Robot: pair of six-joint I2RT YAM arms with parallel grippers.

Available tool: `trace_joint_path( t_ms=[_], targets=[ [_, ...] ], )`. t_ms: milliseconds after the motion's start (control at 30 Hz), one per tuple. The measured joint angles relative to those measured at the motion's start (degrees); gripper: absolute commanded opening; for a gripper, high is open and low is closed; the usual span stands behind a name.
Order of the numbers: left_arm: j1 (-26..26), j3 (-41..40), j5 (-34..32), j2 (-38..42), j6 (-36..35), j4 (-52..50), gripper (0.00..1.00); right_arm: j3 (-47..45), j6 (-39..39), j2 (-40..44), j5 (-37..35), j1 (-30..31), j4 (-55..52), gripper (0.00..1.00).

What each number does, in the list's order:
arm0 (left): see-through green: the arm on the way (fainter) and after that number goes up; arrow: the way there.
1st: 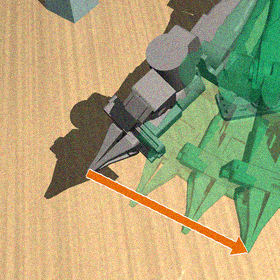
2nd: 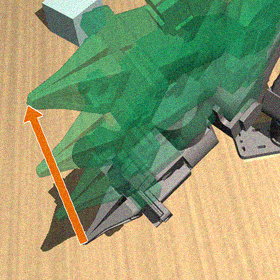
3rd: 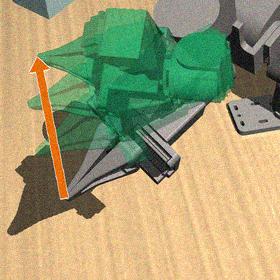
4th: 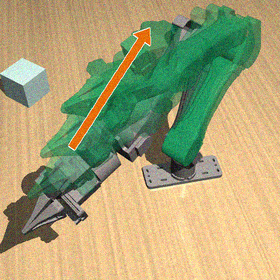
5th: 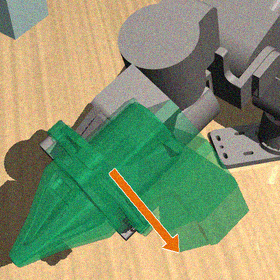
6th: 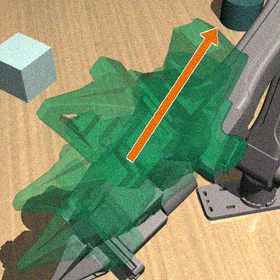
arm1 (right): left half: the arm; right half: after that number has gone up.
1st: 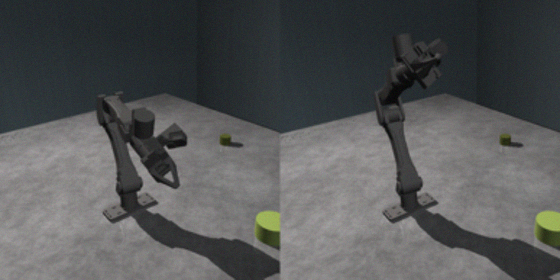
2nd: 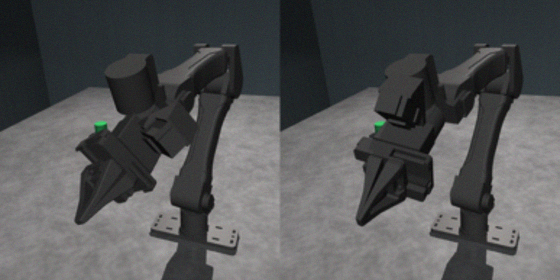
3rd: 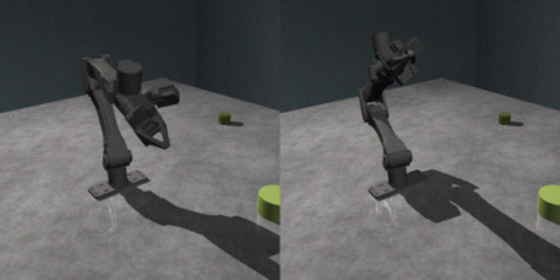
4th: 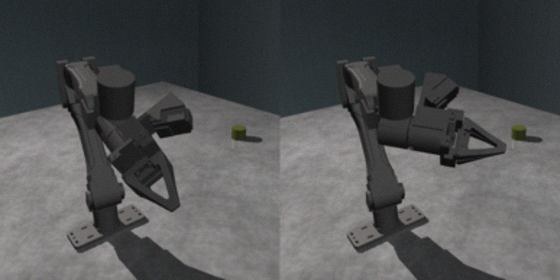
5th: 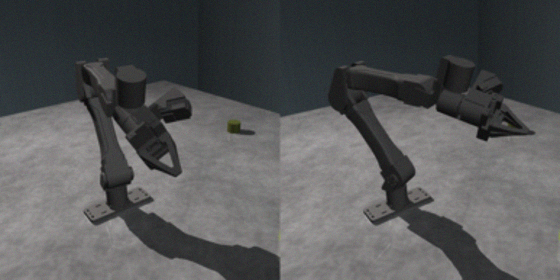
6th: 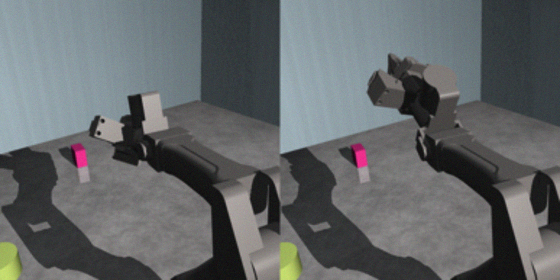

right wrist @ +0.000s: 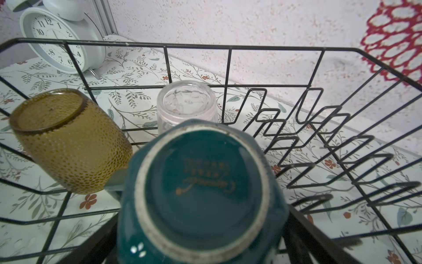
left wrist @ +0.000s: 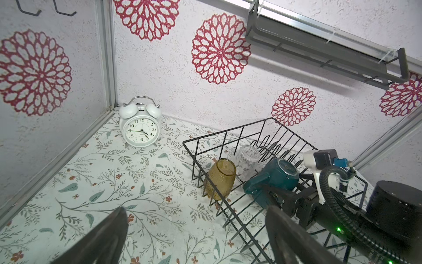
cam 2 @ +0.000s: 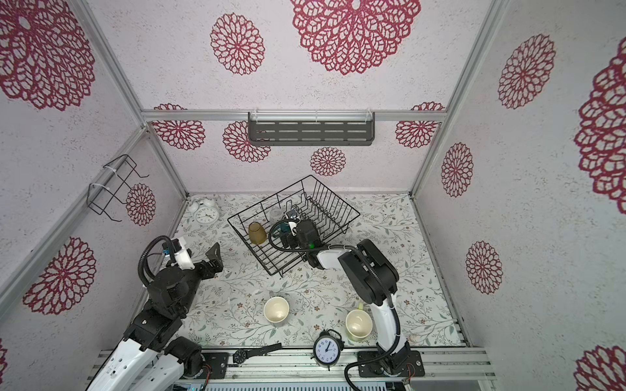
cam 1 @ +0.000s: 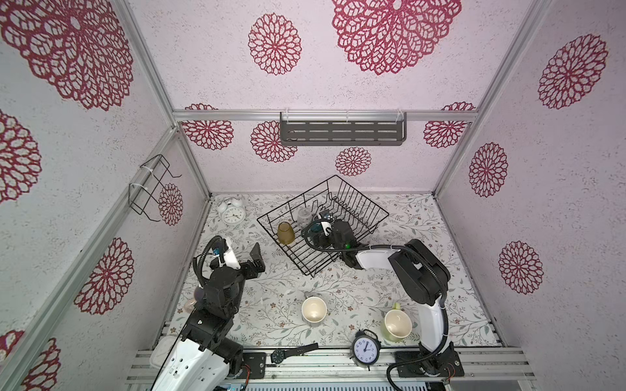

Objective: Load cups into a dish rack
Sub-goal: Place the cup upside down at the dish rack, then pick up the cup from the bottom-left of the table.

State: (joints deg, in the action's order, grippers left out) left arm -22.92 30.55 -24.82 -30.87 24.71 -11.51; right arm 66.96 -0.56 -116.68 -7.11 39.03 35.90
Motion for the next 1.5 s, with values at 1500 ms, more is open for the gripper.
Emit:
trace_joint_path(
  t_ms=[1500],
  targets=[
    [30.3,21.8,7.4,-33.7,27.7,-51.9,0.95,-16.0,-1.2,38.6,1.4,-0.1,-14.5,0.99]
  ],
)
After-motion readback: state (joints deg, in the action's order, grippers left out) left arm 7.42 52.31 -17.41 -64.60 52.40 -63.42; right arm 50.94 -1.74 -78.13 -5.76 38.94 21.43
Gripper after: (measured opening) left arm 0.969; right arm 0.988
